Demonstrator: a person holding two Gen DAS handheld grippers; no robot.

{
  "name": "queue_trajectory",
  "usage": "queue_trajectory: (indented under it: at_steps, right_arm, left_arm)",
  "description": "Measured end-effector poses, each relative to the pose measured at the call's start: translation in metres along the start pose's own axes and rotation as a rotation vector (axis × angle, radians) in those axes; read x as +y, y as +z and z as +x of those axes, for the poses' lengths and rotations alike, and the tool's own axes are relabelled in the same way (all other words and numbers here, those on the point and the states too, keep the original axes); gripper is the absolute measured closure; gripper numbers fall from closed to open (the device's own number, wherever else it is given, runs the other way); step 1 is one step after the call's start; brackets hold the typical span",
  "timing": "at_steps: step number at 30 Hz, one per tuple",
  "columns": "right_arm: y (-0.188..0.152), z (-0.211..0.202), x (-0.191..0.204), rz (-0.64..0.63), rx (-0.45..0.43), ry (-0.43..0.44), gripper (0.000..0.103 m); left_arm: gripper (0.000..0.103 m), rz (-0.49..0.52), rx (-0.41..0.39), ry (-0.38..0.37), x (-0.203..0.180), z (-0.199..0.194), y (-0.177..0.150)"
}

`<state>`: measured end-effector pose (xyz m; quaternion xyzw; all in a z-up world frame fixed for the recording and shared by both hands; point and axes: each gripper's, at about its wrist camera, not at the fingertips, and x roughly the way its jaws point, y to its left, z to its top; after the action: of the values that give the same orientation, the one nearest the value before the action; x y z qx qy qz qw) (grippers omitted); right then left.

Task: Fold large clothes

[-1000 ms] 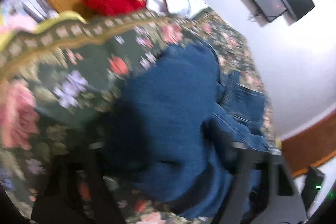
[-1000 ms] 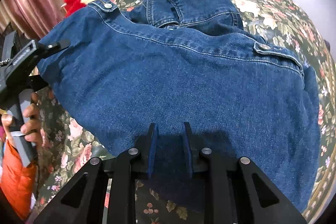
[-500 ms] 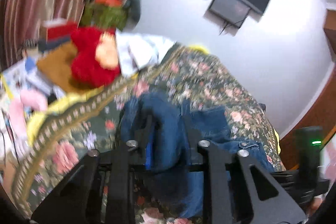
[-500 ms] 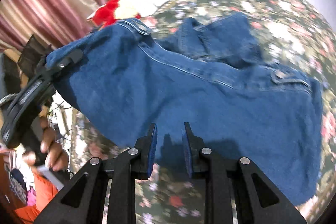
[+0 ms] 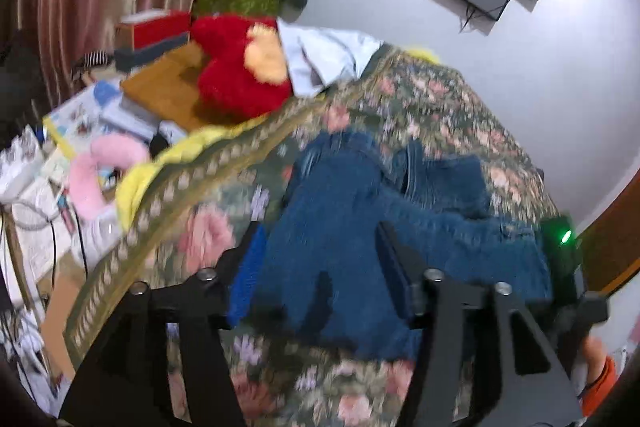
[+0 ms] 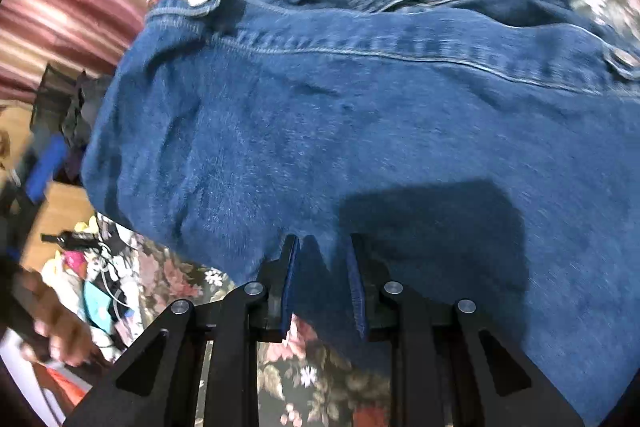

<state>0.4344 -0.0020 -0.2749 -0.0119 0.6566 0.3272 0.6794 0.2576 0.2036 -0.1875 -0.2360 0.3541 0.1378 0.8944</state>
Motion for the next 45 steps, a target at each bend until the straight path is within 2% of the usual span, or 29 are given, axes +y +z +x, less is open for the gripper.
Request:
queue_trajectory:
  at_steps: [5, 9, 12, 15, 17, 19, 22, 25, 27, 29, 31, 34, 36, 38, 42, 45]
  right_arm:
    - [-0.011, -0.03, -0.013, 0.02, -0.049, -0.023, 0.083]
    - [-0.026, -0.05, -0.016, -0.005, -0.08, -0.056, 0.083]
    - [-0.035, -0.057, -0.022, -0.019, -0.085, -0.075, 0.083]
    - [-0.038, -0.064, -0.028, -0.02, -0.084, -0.079, 0.083]
    - [-0.036, -0.066, -0.03, -0.02, -0.085, -0.106, 0.083]
    - [-0.032, -0.067, -0.03, -0.021, -0.093, -0.114, 0.083]
    - [-0.02, -0.066, -0.025, -0.016, -0.102, -0.086, 0.083]
    - [-0.007, -0.053, -0.018, -0.012, -0.084, -0.018, 0.083]
    - [0.003, -0.028, -0.014, -0.011, -0.018, 0.024, 0.083]
    - [0.01, 0.005, -0.012, 0.011, 0.061, 0.024, 0.083]
    - [0.014, 0.025, -0.012, 0.024, 0.077, 0.032, 0.083]
    - [0.021, 0.028, -0.02, 0.096, 0.109, 0.149, 0.083]
    - [0.018, 0.008, -0.032, 0.156, 0.092, 0.22, 0.083]
    - [0.007, -0.027, -0.042, 0.145, 0.022, 0.23, 0.083]
    - [-0.032, -0.109, -0.064, 0.101, -0.162, 0.077, 0.083]
    - [-0.071, -0.165, -0.088, 0.131, -0.269, 0.001, 0.083]
  left_arm:
    - [0.032, -0.079, 0.129, -0.022, 0.01, 0.02, -0.03]
    - [0.03, -0.185, 0.255, -0.11, 0.015, 0.055, -0.049]
    - [0.03, -0.233, 0.282, -0.138, 0.017, 0.076, -0.05]
    - [0.03, -0.273, 0.293, -0.211, 0.019, 0.097, -0.04]
    - [0.034, -0.313, 0.27, -0.222, 0.02, 0.104, -0.031]
    - [0.054, -0.315, 0.229, -0.198, 0.02, 0.11, -0.022]
    - [0.062, -0.26, 0.198, -0.151, 0.012, 0.109, -0.006]
    - [0.068, -0.142, 0.137, -0.105, -0.011, 0.093, 0.01]
    - [0.069, -0.069, 0.095, -0.09, -0.028, 0.08, 0.022]
    - [0.07, -0.014, 0.069, -0.092, -0.043, 0.071, 0.03]
    - [0.072, 0.053, 0.033, -0.067, -0.061, 0.064, 0.038]
    - [0.073, 0.132, -0.011, -0.056, -0.089, 0.055, 0.047]
    - [0.074, 0.169, -0.031, -0.084, -0.111, 0.05, 0.053]
    - [0.074, 0.216, -0.055, -0.099, -0.135, 0.043, 0.055]
    - [0.076, 0.333, -0.091, -0.135, -0.193, 0.032, 0.045]
    - [0.077, 0.444, -0.085, -0.171, -0.242, 0.03, 0.019]
